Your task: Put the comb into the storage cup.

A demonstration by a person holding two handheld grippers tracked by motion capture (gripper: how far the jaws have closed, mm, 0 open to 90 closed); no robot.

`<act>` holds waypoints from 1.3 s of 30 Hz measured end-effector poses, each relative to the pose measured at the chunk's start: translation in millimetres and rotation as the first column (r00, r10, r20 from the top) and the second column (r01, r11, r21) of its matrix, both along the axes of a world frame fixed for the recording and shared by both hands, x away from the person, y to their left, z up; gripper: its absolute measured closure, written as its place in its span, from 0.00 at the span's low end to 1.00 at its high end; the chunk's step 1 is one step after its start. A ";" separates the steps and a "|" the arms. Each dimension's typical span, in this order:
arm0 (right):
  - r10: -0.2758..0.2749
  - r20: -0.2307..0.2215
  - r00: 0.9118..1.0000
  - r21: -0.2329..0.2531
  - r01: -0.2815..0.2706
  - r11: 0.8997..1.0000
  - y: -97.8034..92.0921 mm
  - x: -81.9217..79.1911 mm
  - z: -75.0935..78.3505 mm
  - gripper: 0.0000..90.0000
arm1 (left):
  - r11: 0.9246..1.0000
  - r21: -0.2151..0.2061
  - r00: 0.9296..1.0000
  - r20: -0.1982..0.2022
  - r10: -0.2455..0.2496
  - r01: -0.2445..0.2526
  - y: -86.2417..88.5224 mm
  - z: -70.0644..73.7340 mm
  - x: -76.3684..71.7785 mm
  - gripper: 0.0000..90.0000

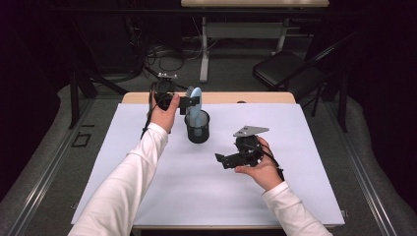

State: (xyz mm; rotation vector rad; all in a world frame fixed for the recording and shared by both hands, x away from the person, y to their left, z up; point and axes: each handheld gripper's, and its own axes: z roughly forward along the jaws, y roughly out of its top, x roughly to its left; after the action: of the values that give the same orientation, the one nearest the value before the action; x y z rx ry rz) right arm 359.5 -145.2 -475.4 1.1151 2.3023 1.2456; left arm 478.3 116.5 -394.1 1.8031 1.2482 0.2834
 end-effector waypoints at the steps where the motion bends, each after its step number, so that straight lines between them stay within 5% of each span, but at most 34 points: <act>1: -0.001 -0.002 1.000 -0.001 0.001 1.000 0.0 0.0 -0.1 0.00 | 1.000 -0.002 1.000 -0.001 -0.003 0.003 1.1 0.6 -0.8 0.01; 39: -0.019 0.004 1.000 0.004 0.019 1.000 -5.4 -0.8 0.9 0.00 | 0.987 0.031 0.987 -0.039 -0.156 0.157 27.6 15.5 -54.5 0.01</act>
State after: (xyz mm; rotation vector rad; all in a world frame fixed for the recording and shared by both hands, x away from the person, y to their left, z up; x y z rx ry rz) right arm 358.7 -150.6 -474.6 1.1317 2.2816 1.2444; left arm 423.8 144.0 -378.6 1.9312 1.1248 0.1851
